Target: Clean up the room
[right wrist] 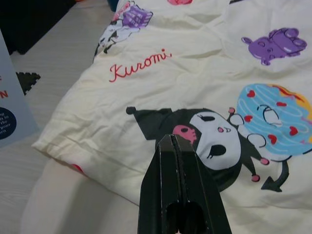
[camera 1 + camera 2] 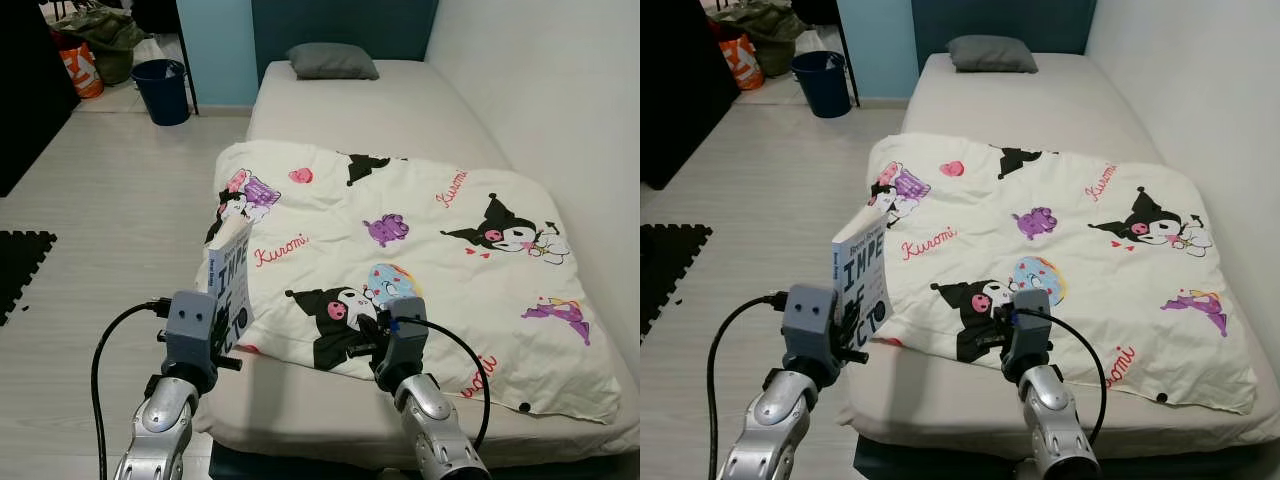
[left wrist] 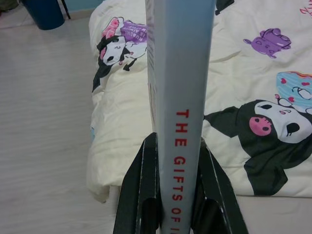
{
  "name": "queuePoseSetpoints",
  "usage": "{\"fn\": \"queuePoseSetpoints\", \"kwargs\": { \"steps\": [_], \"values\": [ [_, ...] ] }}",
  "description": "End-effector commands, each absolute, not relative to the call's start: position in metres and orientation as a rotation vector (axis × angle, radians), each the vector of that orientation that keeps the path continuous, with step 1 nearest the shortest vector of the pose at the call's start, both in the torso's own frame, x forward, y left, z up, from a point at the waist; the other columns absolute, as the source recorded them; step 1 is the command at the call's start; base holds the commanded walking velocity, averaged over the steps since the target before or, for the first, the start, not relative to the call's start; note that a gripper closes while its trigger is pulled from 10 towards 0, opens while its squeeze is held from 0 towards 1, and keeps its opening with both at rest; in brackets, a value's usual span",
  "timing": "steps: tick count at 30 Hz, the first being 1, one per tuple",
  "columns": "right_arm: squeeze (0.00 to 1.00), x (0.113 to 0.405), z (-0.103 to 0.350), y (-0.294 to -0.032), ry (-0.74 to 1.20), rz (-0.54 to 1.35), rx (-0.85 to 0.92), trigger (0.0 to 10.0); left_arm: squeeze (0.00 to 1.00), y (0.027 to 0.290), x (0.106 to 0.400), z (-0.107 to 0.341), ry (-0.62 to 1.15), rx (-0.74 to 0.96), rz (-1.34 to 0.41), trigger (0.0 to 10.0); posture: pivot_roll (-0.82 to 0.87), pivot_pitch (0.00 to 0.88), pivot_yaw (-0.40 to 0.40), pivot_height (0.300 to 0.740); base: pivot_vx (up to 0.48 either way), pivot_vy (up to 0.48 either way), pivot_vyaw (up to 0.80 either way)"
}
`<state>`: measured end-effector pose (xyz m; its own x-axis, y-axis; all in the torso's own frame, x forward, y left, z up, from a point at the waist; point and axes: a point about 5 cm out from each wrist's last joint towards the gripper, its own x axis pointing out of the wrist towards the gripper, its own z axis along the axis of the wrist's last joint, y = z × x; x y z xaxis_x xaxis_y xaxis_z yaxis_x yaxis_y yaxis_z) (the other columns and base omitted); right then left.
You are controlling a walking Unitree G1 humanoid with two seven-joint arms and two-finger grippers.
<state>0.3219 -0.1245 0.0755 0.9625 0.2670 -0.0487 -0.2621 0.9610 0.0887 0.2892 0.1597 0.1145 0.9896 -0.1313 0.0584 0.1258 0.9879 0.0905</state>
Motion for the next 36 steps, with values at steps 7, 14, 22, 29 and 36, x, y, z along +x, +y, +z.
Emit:
{"fn": "queuePoseSetpoints", "kwargs": {
  "steps": [7, 14, 22, 29, 36],
  "values": [
    [0.0, 0.3163, 0.0667, -0.1246, 0.083, 0.264, 0.105, 10.0, 0.0, 0.1617, 0.2856, 0.1127, -0.072, 0.112, -0.133, 10.0, -0.01, 0.148, -0.008, 0.685, 0.0, 0.0, 0.0],
    [0.0, 0.3156, 0.0668, -0.124, 0.076, 0.266, 0.114, 10.0, 0.0, 0.1636, 0.2853, 0.1133, -0.078, 0.117, -0.115, 10.0, -0.01, 0.144, -0.005, 0.709, 0.0, 0.0, 0.0],
    [0.0, 0.3158, 0.0675, -0.1242, 0.068, 0.267, 0.121, 10.0, 0.0, 0.1668, 0.2856, 0.1139, -0.087, 0.125, -0.076, 10.0, -0.01, 0.137, -0.003, 0.733, 0.0, 0.0, 0.0],
    [0.0, 0.3152, 0.0674, -0.1254, 0.063, 0.266, 0.125, 10.0, 0.0, 0.1689, 0.2839, 0.111, -0.083, 0.133, -0.048, 10.0, -0.01, 0.13, 0.0, 0.74, 0.0, 0.0, 0.0],
    [0.0, 0.3144, 0.0672, -0.1247, 0.058, 0.269, 0.131, 10.0, 0.0, 0.1672, 0.2823, 0.1104, -0.087, 0.129, -0.053, 10.0, -0.01, 0.128, 0.002, 0.74, 0.0, 0.0, 0.0]
  ]
}}
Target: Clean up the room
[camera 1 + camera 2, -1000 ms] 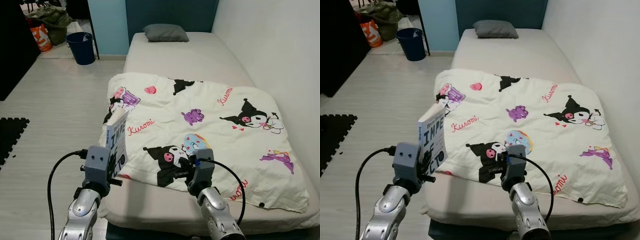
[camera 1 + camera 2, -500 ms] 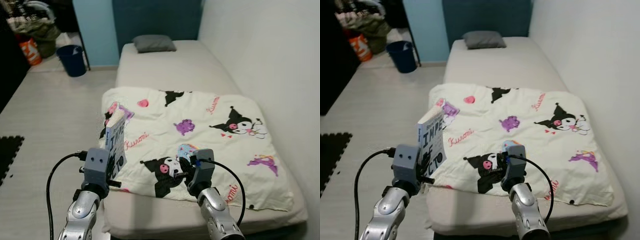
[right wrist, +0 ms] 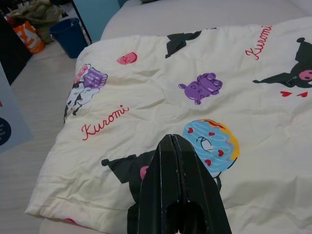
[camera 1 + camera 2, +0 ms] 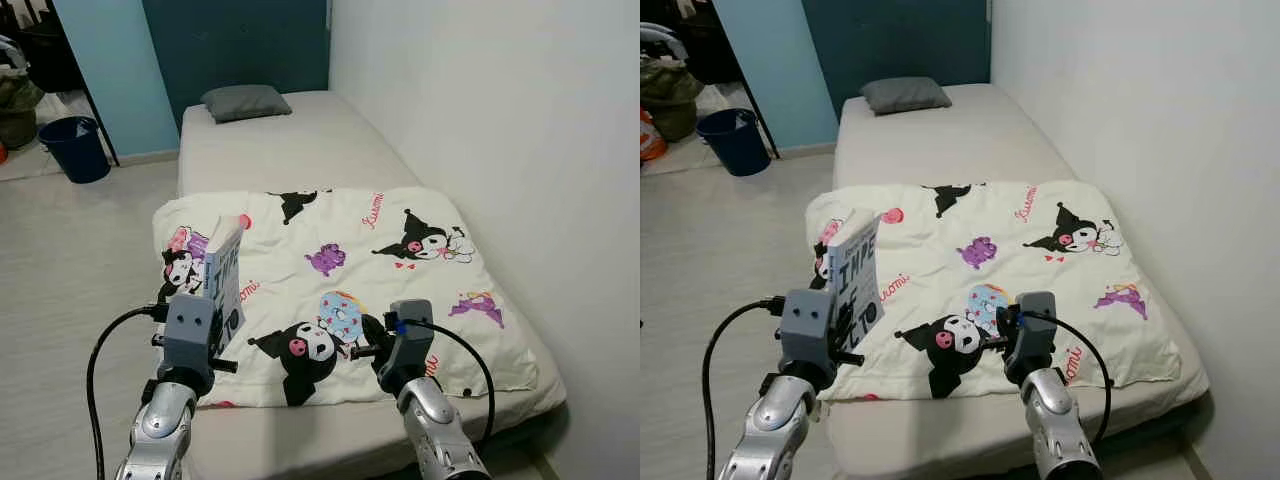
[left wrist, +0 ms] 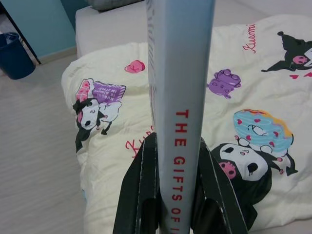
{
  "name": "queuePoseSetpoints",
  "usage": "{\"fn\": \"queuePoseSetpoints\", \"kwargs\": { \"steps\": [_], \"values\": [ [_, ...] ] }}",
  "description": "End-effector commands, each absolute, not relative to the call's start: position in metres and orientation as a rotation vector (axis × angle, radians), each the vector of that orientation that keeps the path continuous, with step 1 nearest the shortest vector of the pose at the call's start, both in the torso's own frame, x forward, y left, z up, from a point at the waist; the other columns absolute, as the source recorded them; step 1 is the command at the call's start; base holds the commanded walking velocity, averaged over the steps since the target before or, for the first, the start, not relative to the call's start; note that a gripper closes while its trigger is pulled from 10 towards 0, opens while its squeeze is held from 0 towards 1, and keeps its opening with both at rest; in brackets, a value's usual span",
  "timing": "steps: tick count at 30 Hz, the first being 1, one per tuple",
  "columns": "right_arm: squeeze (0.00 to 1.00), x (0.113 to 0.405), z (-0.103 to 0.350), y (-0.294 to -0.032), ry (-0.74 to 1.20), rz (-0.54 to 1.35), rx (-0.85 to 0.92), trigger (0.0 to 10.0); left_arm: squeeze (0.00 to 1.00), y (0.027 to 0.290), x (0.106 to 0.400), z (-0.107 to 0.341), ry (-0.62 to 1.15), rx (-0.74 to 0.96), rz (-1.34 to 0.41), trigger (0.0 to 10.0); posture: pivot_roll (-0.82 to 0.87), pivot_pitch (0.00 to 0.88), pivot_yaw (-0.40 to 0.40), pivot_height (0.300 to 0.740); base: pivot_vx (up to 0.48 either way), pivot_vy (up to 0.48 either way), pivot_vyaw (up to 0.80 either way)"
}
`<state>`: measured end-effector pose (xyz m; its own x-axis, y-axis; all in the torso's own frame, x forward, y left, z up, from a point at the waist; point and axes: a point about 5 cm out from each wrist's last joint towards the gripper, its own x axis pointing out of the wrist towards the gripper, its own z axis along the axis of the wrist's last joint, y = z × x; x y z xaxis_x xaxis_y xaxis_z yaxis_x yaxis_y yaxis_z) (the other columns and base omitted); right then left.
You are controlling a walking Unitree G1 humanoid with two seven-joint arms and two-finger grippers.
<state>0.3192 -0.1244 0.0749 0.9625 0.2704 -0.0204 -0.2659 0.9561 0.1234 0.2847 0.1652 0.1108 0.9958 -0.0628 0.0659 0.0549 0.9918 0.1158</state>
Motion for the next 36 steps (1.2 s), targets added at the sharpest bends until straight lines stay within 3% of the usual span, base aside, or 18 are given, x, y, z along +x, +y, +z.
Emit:
{"fn": "queuePoseSetpoints", "kwargs": {
  "steps": [1, 14, 36],
  "values": [
    [0.0, 0.314, 0.067, -0.124, 0.055, 0.268, 0.138, 10.0, 0.0, 0.167, 0.282, 0.11, -0.087, 0.128, -0.055, 10.0, -0.01, 0.127, 0.005, 0.74, 0.0, 0.0, 0.0],
    [0.0, 0.306, 0.045, -0.113, 0.173, 0.313, 0.057, 10.0, 0.0, 0.178, 0.268, 0.068, 0.085, 0.024, 0.009, 10.0, -0.01, 0.12, -0.013, 0.74, 0.0, 0.0, 0.0],
    [0.0, 0.306, 0.042, -0.109, 0.183, 0.346, 0.002, 10.0, 0.0, 0.17, 0.268, 0.064, 0.082, 0.021, -0.003, 10.0, -0.01, 0.124, -0.022, 0.74, 0.0, 0.0, 0.0]
  ]
}}
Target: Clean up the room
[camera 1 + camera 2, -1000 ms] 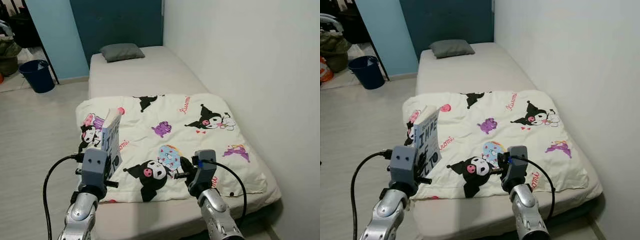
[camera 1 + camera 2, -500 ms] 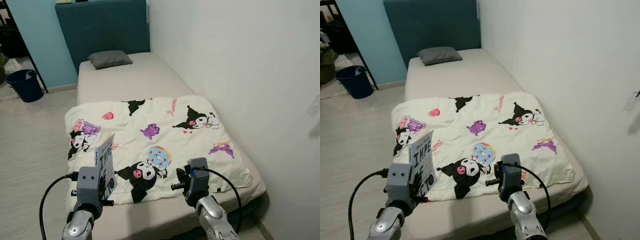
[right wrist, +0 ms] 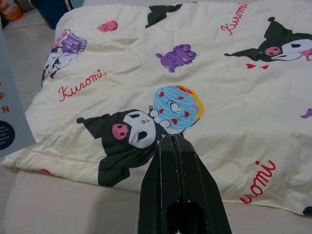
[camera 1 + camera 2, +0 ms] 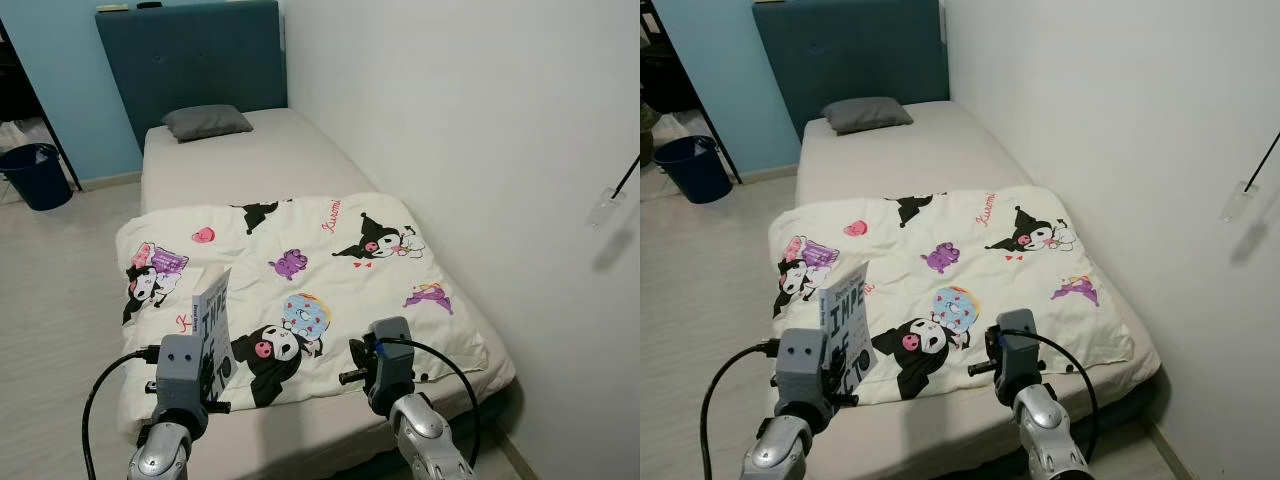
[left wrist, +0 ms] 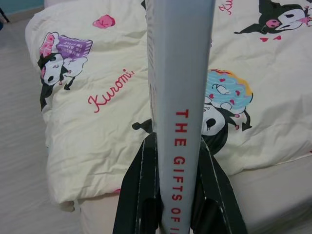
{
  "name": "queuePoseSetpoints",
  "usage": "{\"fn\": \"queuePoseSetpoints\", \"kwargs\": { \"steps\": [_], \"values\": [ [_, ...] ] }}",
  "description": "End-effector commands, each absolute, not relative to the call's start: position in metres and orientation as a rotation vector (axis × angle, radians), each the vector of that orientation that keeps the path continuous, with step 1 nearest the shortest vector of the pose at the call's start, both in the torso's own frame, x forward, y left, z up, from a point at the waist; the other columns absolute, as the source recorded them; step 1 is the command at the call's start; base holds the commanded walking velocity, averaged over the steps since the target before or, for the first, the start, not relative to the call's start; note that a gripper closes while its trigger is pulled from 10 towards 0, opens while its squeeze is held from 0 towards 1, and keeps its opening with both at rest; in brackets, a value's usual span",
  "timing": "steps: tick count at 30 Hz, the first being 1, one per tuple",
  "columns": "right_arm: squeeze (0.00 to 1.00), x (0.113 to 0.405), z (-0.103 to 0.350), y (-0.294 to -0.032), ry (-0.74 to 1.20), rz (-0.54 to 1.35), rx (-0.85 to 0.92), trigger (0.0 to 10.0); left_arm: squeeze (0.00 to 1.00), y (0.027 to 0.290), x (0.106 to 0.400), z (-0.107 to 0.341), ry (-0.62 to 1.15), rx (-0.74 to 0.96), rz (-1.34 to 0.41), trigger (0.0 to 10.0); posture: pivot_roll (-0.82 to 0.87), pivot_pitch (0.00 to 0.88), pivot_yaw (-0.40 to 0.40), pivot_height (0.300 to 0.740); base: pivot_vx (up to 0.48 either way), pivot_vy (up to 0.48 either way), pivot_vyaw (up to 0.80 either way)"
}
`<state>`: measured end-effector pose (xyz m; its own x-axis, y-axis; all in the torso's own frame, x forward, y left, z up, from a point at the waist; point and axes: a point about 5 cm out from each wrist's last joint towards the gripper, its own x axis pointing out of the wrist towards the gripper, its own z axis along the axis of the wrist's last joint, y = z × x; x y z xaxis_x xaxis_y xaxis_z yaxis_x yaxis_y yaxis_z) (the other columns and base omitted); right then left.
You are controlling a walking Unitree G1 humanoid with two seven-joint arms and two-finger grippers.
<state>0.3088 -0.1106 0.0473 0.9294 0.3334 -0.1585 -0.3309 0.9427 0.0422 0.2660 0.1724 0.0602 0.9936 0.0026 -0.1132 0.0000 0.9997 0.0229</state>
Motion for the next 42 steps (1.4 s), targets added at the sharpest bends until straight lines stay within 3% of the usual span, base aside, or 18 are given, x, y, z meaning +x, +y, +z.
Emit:
{"fn": "queuePoseSetpoints", "kwargs": {
  "steps": [1, 30, 42],
  "values": [
    [0.0, 0.3057, 0.0415, -0.1094, 0.186, 0.344, 0.003, 10.0, 0.0, 0.1691, 0.2683, 0.0638, 0.083, 0.021, -0.008, 10.0, -0.01, 0.124, -0.022, 0.74, 0.0, 0.0, 0.0],
    [0.0, 0.3087, 0.0423, -0.1069, 0.175, 0.337, 0.017, 10.0, 0.0, 0.1724, 0.272, 0.0665, 0.062, 0.044, -0.007, 10.0, 0.01, 0.107, -0.02, 0.74, 0.0, 0.0, 0.0],
    [0.0, 0.3071, 0.0435, -0.1033, 0.158, 0.374, 0.0, 10.0, 0.0, 0.1691, 0.2707, 0.0681, 0.043, 0.052, -0.02, 10.0, 0.0, 0.105, -0.021, 0.74, 0.0, -0.444, 0.63]
  ]
}}
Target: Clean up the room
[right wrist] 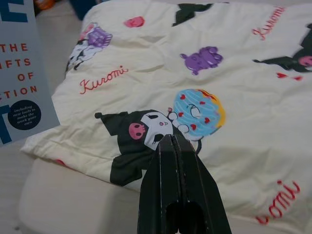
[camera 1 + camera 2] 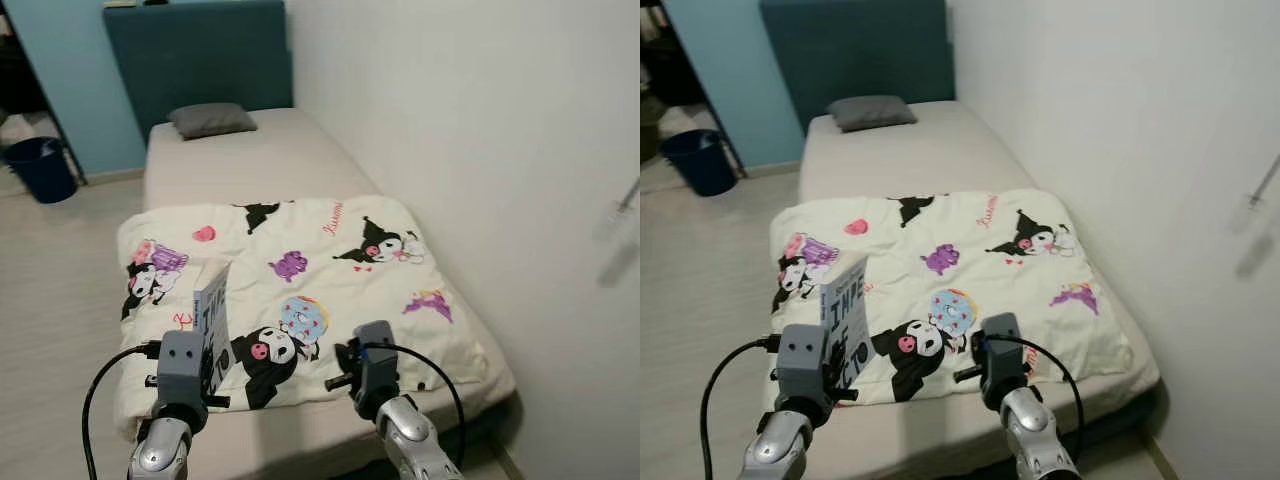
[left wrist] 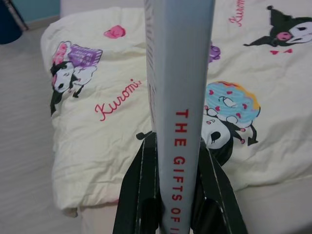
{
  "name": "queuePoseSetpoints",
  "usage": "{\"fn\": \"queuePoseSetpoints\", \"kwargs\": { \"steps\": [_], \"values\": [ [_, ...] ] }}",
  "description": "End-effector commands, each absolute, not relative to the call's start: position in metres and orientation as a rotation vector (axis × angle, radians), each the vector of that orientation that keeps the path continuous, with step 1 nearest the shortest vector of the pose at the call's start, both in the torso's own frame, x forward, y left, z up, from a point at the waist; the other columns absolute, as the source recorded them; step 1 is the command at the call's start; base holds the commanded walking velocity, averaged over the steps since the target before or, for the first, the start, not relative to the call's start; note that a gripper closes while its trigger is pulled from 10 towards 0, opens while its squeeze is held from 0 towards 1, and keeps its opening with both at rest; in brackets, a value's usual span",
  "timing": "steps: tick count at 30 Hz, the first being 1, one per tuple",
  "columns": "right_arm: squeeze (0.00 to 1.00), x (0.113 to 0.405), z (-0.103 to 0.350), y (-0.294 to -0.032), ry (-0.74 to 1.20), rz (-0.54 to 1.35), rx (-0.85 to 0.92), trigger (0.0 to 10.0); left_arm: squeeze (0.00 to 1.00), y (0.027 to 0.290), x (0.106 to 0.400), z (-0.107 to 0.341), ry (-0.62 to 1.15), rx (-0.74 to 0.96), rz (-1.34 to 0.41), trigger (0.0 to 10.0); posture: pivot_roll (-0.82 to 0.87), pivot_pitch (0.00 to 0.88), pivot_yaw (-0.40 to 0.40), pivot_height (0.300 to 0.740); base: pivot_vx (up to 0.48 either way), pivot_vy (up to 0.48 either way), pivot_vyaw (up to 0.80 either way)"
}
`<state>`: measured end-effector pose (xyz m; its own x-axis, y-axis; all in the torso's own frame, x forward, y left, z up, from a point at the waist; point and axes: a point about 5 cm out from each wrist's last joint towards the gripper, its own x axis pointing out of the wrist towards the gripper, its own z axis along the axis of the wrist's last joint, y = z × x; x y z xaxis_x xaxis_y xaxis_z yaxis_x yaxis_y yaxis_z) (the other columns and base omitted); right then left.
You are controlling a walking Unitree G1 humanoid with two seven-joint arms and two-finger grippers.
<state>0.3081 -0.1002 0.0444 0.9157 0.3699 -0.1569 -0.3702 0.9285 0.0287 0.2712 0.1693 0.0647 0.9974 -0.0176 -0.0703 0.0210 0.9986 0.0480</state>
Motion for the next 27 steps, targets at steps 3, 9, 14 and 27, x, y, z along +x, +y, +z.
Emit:
{"fn": "queuePoseSetpoints", "kwargs": {
  "steps": [3, 9, 14, 27],
  "values": [
    [0.0, 0.3066, 0.0443, -0.1041, 0.145, 0.374, 0.013, 10.0, 0.0, 0.1698, 0.2706, 0.0682, 0.04, 0.02, -0.01, 10.0, 0.0, 0.103, -0.023, 0.74, 0.0, 0.0, 0.71],
    [0.0, 0.3074, 0.0444, -0.1068, 0.15, 0.361, 0.038, 10.0, 0.0, 0.1717, 0.2703, 0.0687, 0.03, 0.019, 0.003, 10.0, -0.01, 0.104, -0.024, 0.74, 0.0, 0.0, 0.0],
    [0.0, 0.3075, 0.0444, -0.1065, 0.149, 0.361, 0.039, 10.0, 0.0, 0.1723, 0.27, 0.0689, 0.027, 0.014, 0.008, 10.0, -0.01, 0.105, -0.028, 0.74, 0.0, 0.0, 0.0],
    [0.0, 0.3084, 0.0461, -0.1053, 0.143, 0.372, 0.039, 10.0, 0.0, 0.176, 0.2688, 0.0697, 0.018, 0.012, 0.025, 10.0, 0.0, 0.11, -0.029, 0.74, 0.0, 0.0, 0.0]
  ]
}}
